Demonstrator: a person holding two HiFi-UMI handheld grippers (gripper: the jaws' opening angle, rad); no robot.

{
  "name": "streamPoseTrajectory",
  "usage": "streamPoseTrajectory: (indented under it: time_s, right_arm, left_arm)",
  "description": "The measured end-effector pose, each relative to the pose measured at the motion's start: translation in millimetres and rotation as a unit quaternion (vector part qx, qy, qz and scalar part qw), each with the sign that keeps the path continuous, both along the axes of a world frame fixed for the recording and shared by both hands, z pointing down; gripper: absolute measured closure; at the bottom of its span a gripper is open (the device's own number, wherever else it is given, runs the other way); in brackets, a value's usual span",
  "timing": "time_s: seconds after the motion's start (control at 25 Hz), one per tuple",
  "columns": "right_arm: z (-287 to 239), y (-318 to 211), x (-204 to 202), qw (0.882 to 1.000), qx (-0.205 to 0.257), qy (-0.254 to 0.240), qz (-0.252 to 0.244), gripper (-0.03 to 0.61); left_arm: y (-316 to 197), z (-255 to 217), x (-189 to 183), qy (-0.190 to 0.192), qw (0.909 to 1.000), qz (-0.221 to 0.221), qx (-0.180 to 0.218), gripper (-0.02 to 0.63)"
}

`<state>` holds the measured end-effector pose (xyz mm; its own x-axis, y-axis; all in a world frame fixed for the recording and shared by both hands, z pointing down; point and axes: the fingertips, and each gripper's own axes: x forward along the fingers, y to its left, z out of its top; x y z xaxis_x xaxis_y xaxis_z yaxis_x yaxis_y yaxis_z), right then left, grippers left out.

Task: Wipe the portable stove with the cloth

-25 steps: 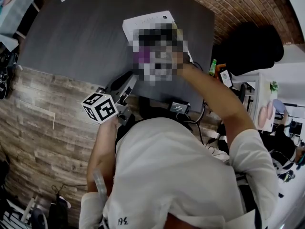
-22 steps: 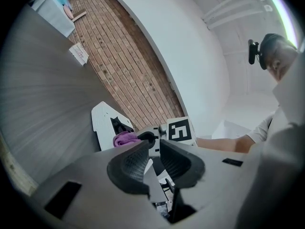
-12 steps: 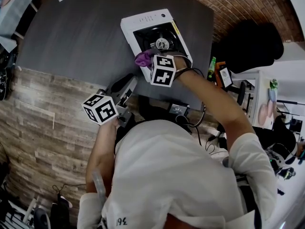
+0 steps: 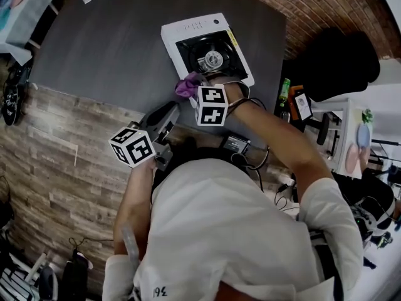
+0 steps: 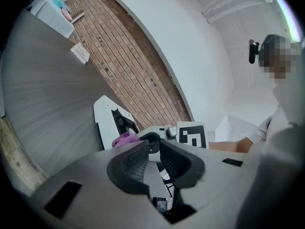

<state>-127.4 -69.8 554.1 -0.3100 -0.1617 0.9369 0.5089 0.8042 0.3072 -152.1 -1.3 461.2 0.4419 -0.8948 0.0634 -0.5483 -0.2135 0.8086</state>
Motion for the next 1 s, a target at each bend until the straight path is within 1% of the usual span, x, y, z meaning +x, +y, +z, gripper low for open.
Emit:
streamPoseTrajectory:
  time_s: [0.2, 0.4, 0.72, 1.0]
  right_arm:
    - [-4, 5, -1, 1.0, -0.001, -0.025, -0.017, 0.469]
    - [-5, 13, 1, 0.998, 0.006, -0.057, -0.041, 0.469]
    - [-8, 20, -1, 0.995, -0.004, -0.081, -0.063, 0.471]
    - [-6, 33, 5, 0.993, -0.013, -0.101, -0.062, 0.471]
  left_arm:
    - [3, -6, 1, -0.004, 0.9992, -0.039, -0.005, 0.546]
    - [14, -3, 17, -0.008, 0.9975, -0.068, -0.018, 0.546]
    - [32, 3, 38, -0.02, 0.9942, -0.096, -0.044, 0.546]
    - [46, 4, 48, -0.035, 0.9914, -0.112, -0.058, 0.546]
